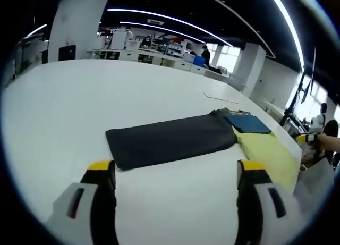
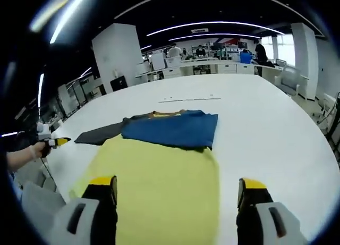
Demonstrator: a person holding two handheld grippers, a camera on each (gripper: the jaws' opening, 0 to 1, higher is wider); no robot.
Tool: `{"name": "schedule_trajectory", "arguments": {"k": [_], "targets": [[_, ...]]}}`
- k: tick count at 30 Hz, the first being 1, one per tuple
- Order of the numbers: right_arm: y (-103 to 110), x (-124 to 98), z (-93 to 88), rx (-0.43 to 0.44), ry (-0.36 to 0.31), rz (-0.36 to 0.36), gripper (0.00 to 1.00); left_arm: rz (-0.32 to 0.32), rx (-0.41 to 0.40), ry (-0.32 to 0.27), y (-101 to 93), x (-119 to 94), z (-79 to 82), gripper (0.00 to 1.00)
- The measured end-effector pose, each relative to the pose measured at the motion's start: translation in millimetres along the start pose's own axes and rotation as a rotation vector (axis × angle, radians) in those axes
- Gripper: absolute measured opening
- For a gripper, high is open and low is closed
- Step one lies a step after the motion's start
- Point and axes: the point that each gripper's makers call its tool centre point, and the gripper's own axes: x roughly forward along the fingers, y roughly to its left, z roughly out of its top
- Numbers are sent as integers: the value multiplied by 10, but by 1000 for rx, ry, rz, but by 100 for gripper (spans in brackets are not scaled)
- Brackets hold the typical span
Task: Fold the garment on the visible template until the final outline fits inside the template.
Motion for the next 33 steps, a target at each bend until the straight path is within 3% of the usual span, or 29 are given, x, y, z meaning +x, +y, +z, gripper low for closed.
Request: {"name": "schedule_trajectory", "arguments": {"k": [9,15,22,25,28,33], "targets": [[-76,-135,-67,10,11,-36,94,43,-37,7,175,143,-66,88],[-137,-173,-99,11,17,-64,93,124,-70,10,306,134,-102,81],[-161,-169,-77,15,8,-74,91,141,-76,-4,348,138,-100,62],[-161,-160,-67,15,5,-76,91,151,-69,-1,388,151,-105,49],[-150,-148,-61,14,6,-73,91,156,-66,-8,401,177,-92,44],[-156,-146,-37,14,3,-74,90,194,-130,-11,561,186,-94,17]]}}
